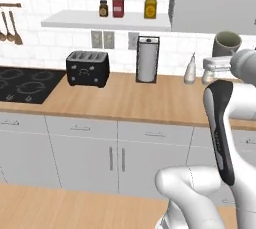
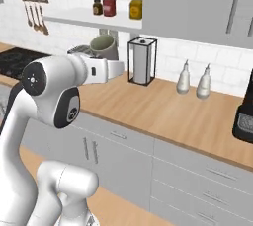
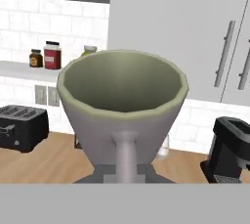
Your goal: Gather all objects into one cabinet and sort the glasses and bowls to opposite sides.
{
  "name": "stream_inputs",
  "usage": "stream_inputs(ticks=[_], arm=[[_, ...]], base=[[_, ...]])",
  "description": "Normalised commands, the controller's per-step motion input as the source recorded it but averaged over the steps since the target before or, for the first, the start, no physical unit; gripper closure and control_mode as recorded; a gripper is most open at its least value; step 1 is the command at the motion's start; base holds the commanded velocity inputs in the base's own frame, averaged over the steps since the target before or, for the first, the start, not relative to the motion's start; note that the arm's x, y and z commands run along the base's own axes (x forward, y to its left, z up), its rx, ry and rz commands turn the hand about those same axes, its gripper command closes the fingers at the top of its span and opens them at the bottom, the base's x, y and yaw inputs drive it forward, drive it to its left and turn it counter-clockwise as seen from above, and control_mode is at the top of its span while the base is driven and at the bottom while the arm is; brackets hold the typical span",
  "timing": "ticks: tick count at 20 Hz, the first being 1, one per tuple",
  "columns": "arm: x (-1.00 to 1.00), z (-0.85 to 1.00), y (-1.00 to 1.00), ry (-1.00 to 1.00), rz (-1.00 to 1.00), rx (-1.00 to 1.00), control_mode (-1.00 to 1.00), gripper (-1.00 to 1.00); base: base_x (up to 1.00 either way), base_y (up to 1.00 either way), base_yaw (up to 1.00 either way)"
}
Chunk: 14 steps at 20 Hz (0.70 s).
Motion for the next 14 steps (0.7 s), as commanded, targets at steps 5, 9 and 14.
stream_inputs(ticks=[5,9,14], arm=[[0.0,0.0,0.0,0.0,0.0,0.0,1.0,1.0],[0.0,0.0,0.0,0.0,0.0,0.0,1.0,1.0],[0.0,0.0,0.0,0.0,0.0,0.0,1.0,1.0]], base=[[-0.06,-0.88,-0.04],[0.23,-0.55,-0.06],[0.09,-0.26,-0.63]])
